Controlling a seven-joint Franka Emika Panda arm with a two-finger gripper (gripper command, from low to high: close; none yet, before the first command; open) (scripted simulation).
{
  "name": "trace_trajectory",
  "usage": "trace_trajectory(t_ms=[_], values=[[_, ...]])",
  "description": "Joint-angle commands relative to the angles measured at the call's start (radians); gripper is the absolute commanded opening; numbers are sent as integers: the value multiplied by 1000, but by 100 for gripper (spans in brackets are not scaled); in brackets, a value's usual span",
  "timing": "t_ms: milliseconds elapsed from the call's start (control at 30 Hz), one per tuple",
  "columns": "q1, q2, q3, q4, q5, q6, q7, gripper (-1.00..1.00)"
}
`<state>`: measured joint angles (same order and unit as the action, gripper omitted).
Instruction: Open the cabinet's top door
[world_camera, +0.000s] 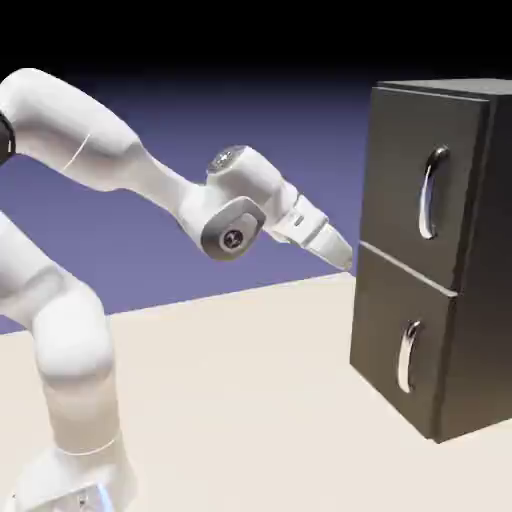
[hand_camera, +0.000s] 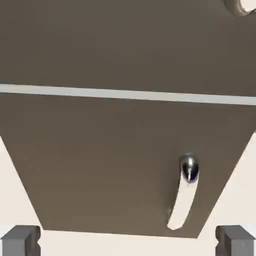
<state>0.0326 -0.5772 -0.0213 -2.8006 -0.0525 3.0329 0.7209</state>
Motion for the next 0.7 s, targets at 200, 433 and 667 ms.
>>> trace_trajectory(t_ms=[200, 433, 667], values=[[120, -42, -124, 55, -304, -24, -117, 0], [239, -83, -247, 110, -609, -48, -234, 0], [359, -125, -371, 164, -913, -72, -351, 0]])
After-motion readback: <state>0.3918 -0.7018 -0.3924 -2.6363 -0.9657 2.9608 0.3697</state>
